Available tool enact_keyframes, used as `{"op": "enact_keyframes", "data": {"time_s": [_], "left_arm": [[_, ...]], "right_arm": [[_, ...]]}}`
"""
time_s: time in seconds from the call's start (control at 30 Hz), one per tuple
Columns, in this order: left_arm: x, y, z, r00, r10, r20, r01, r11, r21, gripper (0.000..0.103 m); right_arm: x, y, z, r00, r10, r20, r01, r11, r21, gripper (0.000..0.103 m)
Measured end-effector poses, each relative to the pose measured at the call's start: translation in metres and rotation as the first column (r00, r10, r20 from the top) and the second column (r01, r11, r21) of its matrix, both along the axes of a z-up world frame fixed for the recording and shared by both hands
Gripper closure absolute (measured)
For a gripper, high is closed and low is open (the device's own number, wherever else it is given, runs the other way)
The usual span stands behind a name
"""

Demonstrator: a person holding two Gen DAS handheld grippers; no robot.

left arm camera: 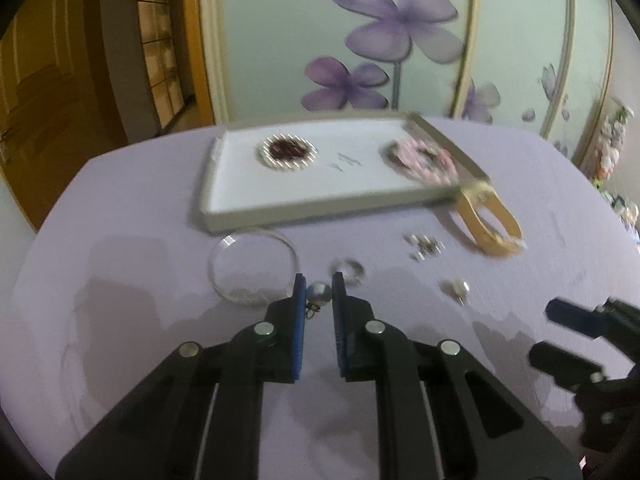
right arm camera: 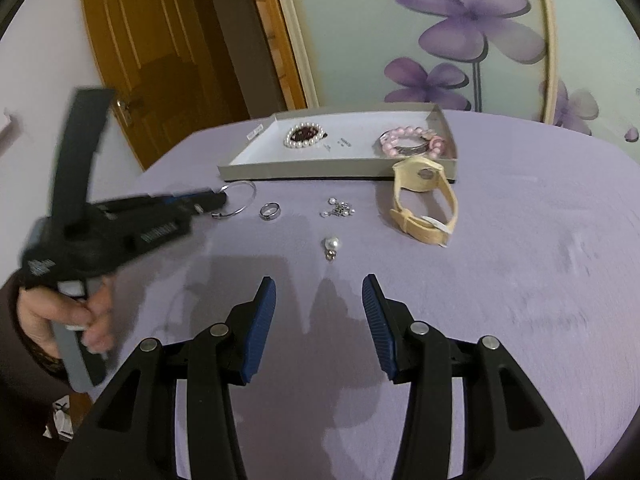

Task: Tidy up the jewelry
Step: 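Grasp a pearl stud earring with the left tool while the right tool grasps another pearl earring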

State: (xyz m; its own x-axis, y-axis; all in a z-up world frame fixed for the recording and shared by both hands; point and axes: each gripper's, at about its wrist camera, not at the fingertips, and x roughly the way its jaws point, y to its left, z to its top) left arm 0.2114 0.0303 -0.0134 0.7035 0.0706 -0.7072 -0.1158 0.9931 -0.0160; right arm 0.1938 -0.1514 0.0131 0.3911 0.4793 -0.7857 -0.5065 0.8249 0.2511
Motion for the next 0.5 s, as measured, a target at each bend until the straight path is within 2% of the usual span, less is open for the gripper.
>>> {"op": "enact_keyframes", "data": {"time_s": [0.07, 0.27, 0.43, 0.5], "left_arm": [[0.005, 0.011, 0.006, 1.0, 0.017, 0.018, -0.017, 1.0, -0.009, 0.09], [0.022, 0.038, 0.02, 0.997, 0.052, 0.058, -0.051, 0.998, -0.021, 0.09], [0.033, 0.052, 0.026, 0.995, 0.059, 0.078, -0.057, 0.998, -0.026, 0.09], [0.036, 0.054, 0.026, 0.995, 0.059, 0.082, -0.057, 0.998, -0.03, 0.09]], "right_arm": [[0.009, 0.009, -0.005, 1.0, 0.003, -0.019, -0.004, 1.0, -0.026, 0.061], [0.033, 0.033, -0.023, 0.998, 0.009, -0.059, -0.015, 0.995, -0.101, 0.063], [0.043, 0.045, -0.033, 0.997, 0.014, -0.081, -0.026, 0.987, -0.156, 0.076], [0.044, 0.047, -0.034, 0.998, 0.016, -0.066, -0.028, 0.984, -0.173, 0.076]]}}
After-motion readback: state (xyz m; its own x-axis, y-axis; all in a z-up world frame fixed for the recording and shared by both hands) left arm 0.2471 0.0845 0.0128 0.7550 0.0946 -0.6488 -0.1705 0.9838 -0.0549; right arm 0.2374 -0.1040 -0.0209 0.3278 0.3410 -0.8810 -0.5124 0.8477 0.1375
